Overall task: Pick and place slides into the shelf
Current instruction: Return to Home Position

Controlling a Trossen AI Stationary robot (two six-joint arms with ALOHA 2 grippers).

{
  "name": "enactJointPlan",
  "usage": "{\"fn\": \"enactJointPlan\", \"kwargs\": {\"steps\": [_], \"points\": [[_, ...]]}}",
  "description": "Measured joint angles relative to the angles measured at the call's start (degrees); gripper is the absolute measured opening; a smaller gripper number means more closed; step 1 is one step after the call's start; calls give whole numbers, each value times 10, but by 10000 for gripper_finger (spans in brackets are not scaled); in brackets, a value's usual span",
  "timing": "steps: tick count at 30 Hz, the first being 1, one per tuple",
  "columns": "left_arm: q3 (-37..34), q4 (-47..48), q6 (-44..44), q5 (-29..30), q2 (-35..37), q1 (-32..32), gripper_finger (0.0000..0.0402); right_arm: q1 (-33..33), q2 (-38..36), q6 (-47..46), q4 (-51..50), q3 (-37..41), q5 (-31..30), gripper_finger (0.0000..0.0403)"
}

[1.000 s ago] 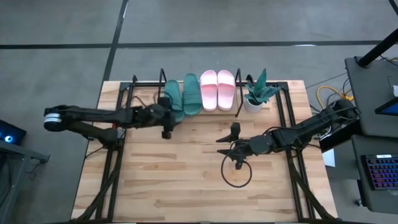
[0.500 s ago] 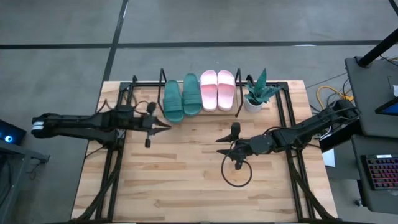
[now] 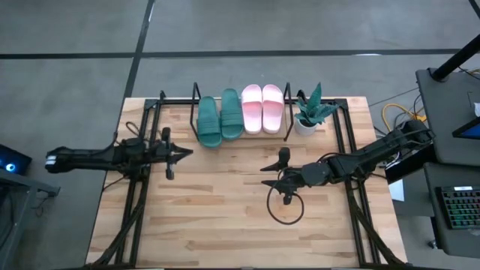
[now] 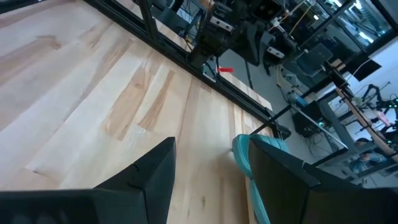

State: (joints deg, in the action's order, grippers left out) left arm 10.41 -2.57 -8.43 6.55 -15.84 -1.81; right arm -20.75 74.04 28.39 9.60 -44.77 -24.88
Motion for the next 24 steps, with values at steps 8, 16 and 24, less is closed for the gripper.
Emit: {"fn": "enactJointPlan", "kwargs": {"steps": [8,16,24], "points": [[-32,65,-21,59,106,49,1,0,0,-22,1,0,0,192],[-43,109,-15,59,137,54,1,0,0,-82,32,0,11,192],[-42,112,-21,57,137,53,1,1,10,-197,151,69,57,191]]}}
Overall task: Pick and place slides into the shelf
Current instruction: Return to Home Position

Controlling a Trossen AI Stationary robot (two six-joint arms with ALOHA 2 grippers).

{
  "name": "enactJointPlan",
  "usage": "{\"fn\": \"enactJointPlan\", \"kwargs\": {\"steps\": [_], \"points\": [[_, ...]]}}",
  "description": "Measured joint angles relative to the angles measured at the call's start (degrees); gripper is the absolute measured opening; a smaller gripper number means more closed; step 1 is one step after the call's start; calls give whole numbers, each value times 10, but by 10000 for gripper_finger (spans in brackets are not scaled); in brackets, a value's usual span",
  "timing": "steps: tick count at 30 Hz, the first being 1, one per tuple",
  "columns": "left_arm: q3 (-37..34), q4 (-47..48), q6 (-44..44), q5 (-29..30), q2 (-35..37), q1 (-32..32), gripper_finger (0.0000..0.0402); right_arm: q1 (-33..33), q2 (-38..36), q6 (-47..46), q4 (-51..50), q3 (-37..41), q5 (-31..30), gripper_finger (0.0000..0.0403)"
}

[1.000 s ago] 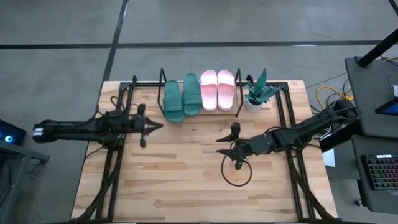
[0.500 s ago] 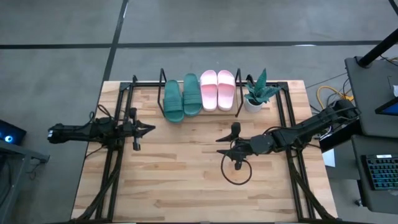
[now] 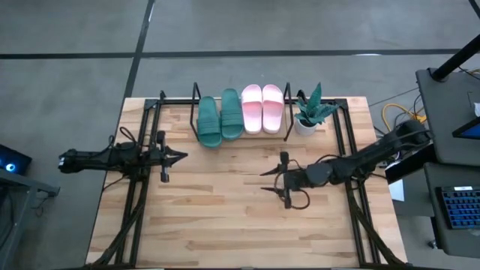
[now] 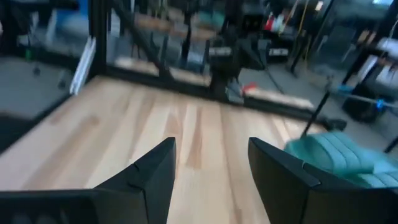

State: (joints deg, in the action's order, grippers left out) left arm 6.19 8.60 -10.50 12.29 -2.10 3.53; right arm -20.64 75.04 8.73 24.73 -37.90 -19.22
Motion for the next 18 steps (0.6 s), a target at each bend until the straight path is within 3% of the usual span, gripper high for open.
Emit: {"fn": "enactJointPlan", "kwargs": {"steps": [6,9,13,16,18], "points": [[0,-3,-9,0,5,0,1,26,43,41,283,94,1,182],[0,-6,-29,0,5,0,1,66,46,23,277,103,46,154],[0,-5,-36,1,4,0,1,142,57,-20,248,98,187,82],[0,-1,-36,2,4,0,1,179,59,-3,247,101,205,22],[0,2,-35,2,4,0,1,195,43,4,247,113,194,16]]}}
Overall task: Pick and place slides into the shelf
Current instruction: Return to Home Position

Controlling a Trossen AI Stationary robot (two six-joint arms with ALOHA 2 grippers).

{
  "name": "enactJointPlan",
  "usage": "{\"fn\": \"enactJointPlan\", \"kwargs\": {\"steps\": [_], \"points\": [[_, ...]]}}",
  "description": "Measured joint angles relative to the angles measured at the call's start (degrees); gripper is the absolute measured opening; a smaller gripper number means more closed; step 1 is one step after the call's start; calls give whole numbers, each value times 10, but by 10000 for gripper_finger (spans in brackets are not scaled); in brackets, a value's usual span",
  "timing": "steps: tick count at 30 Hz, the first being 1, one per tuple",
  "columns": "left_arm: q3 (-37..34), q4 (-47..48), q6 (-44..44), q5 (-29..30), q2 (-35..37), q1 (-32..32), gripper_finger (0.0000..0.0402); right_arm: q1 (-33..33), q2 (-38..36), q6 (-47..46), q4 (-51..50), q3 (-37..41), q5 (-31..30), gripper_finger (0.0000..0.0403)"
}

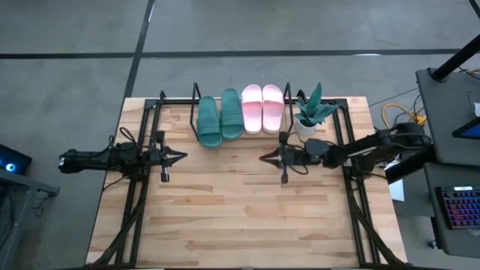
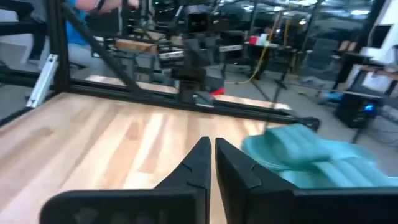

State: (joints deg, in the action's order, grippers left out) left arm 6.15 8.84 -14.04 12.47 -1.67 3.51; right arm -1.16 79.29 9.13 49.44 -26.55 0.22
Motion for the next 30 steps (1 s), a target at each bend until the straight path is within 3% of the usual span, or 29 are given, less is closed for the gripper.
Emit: {"fn": "enactJointPlan", "kwargs": {"steps": [4,8,13,20,25,30], "points": [[0,10,0,0,0,0,1,10,-77,14,-25,45,-11,9],[0,8,1,0,0,0,1,4,-197,23,-60,108,-64,9],[0,8,2,1,-1,0,1,-1,-328,5,-115,180,-67,9],[0,10,2,14,-2,0,1,-1,-488,7,-231,200,-88,8],[0,13,2,14,-2,0,1,-1,-561,3,-310,210,-89,8],[0,13,6,16,-2,0,1,-1,-602,11,-314,240,-88,8]]}}
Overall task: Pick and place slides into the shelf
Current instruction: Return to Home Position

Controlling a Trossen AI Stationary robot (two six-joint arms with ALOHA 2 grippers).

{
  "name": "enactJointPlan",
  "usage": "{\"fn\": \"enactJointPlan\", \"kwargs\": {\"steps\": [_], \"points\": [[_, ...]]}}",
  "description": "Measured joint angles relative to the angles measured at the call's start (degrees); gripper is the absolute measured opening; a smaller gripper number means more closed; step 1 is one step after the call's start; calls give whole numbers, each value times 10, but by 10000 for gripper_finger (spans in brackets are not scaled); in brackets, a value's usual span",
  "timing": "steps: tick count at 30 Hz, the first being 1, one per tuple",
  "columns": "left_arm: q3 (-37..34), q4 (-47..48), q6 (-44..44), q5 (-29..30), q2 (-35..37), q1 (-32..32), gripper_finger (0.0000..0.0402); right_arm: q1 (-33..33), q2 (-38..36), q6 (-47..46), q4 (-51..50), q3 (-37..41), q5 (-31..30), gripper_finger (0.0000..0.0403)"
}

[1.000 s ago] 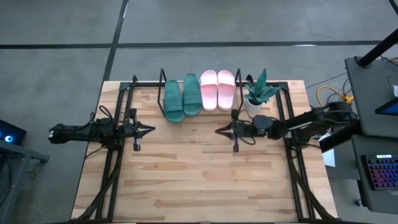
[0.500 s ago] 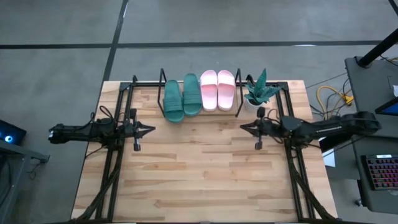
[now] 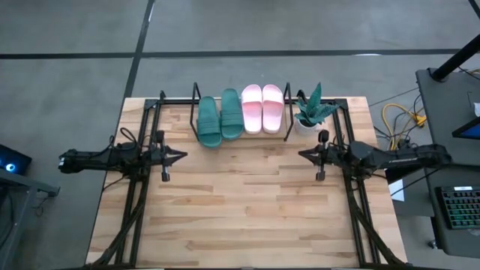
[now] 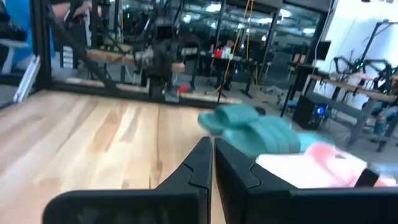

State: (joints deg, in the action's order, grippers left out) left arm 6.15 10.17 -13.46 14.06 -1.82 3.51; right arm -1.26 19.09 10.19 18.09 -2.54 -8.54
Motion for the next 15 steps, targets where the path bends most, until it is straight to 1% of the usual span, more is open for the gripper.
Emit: {"fn": "enactJointPlan", "kwargs": {"steps": [3,5,7,9,11,15], "points": [[0,0,15,16,2,0,1,0,-24,0,-9,20,0,8],[0,3,16,16,2,0,1,0,-41,-4,-14,21,3,8],[0,5,28,16,1,0,1,0,-53,-8,-21,20,23,8],[0,2,59,16,2,0,1,0,-63,-8,-37,20,49,8],[0,-7,84,12,2,0,1,0,-71,-12,-41,20,49,8],[0,-5,87,7,2,0,1,0,-80,-12,-54,20,42,8]]}}
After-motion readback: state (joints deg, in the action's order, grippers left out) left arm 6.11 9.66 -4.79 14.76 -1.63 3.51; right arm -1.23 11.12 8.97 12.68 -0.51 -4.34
